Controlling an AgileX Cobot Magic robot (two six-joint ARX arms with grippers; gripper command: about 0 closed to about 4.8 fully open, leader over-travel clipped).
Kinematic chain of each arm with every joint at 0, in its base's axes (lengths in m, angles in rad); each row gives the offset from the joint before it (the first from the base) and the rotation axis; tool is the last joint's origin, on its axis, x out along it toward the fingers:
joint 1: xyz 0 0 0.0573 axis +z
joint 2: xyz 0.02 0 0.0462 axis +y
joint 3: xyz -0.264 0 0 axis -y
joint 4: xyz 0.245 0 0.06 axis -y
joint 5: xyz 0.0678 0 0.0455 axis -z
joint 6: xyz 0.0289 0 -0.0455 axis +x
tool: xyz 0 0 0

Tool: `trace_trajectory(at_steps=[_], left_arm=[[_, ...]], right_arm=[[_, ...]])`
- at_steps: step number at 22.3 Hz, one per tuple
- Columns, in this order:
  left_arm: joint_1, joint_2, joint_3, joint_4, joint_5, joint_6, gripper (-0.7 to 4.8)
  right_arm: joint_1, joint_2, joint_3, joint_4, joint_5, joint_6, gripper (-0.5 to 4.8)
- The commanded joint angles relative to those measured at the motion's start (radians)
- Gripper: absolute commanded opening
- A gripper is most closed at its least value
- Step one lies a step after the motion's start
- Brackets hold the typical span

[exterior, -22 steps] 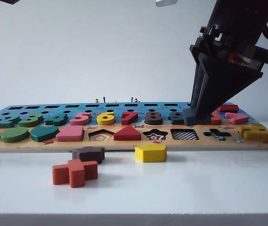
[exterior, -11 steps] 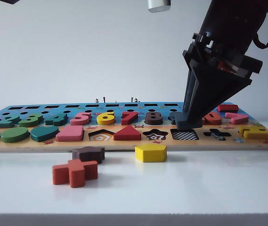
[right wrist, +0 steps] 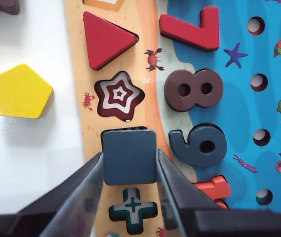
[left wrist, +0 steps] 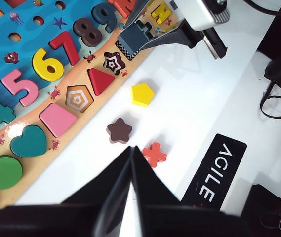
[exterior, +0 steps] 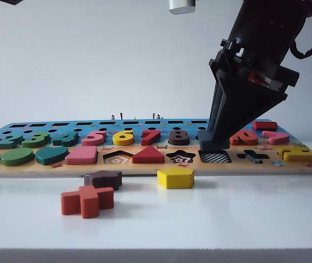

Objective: Insert the cube into the slot.

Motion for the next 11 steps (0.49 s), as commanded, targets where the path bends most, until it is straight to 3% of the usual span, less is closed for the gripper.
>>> trace_trajectory(at_steps=[1,11], left_arm=[[0.0,0.0,0.006,0.013,0.004,0.007,0.2],[0.0,0.0,0.006,0.013,0.004,0.007,0.2]], right_arm=[[0.003,0.008,0.001,0.011,-0.007,0.003,0.95],[0.005,0.021,0.001,0.011,-0.008,0.003,0.95]])
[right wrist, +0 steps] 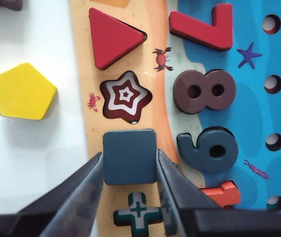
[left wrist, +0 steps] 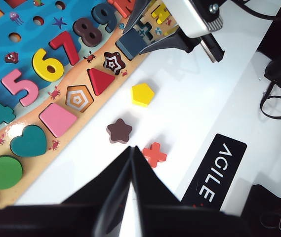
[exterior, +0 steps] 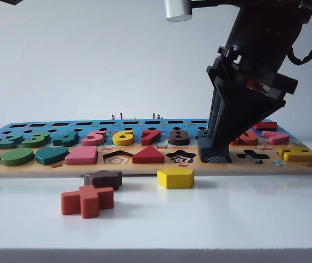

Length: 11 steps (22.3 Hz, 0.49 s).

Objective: Insert the cube into the slot.

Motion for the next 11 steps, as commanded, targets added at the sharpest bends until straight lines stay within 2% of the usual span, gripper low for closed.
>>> trace_trajectory(at_steps=[1,11], left_arm=[[0.0,0.0,0.006,0.013,0.004,0.007,0.2],[0.0,0.0,0.006,0.013,0.004,0.007,0.2]], right_arm=[[0.0,0.0,0.002,0.01,-0.007,0.003,0.95],[0.0,0.0,0.001,-0.002,-0.005,0.003,0.94]])
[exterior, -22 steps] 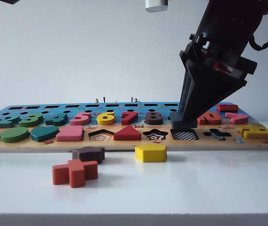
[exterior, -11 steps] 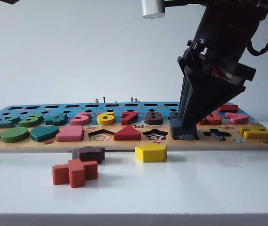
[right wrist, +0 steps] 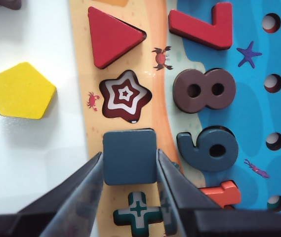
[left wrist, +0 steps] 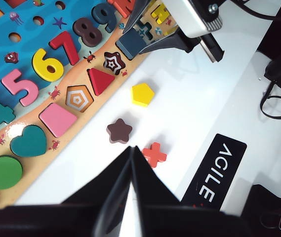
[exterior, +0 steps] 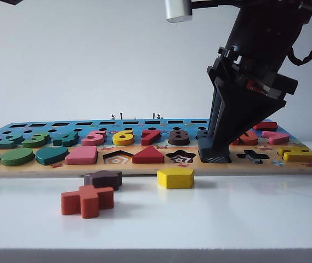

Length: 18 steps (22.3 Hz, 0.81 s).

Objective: Insert the cube into the slot.

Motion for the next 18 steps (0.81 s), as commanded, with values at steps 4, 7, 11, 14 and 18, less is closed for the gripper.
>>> trace_trajectory(at_steps=[4,7,11,14,18], left_arm=[[0.0,0.0,0.006,0.013,0.004,0.007,0.2],[0.0,0.0,0.006,0.013,0.004,0.007,0.2],[0.0,0.0,0.006,0.013,0.004,0.007,0.2],[0.0,0.0,0.006,0.013,0.004,0.007,0.2],[0.0,0.0,0.006,0.013,0.004,0.007,0.2]], right_arm=[[0.0,-0.001,0.001,-0.004,-0.003,0.003,0.94],[0.0,-0.001,0.001,-0.004,-0.003,0.003,0.94],[0.0,0.0,0.001,-0.004,-0.003,0.002,0.94],[0.0,0.004,0.001,-0.005,-0.003,0.002,0.94],[0.0,0.01,0.001,-0.004,-0.003,0.002,0.94]])
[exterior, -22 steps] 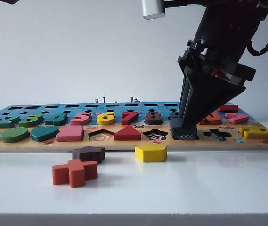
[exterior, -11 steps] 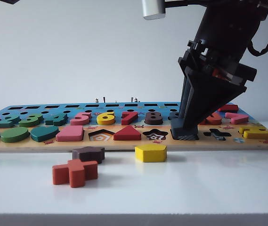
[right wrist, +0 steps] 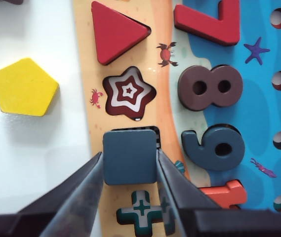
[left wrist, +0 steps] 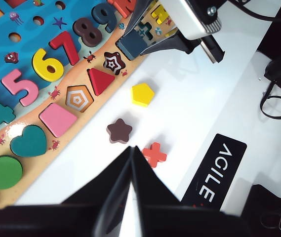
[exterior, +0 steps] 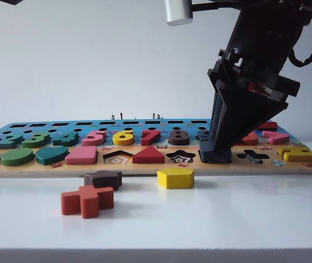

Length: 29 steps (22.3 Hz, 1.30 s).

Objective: Insert the cube into the slot.

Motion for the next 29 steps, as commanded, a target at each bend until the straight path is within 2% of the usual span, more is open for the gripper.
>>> trace_trajectory(at_steps=[1,18,25,29], left_arm=[[0.0,0.0,0.006,0.013,0.004,0.007,0.2],[0.0,0.0,0.006,0.013,0.004,0.007,0.2],[0.0,0.0,0.006,0.013,0.004,0.007,0.2],[0.0,0.0,0.006,0.013,0.004,0.007,0.2]], right_arm=[[0.0,0.004,0.001,0.005,-0.003,0.002,0.94],[0.0,0.009,0.001,0.029,0.035,-0.009,0.98],[0.0,0.009,0.001,0.029,0.034,-0.008,1.85],[0.0,0.009,0.001,0.03,0.027,-0.008,2.08]])
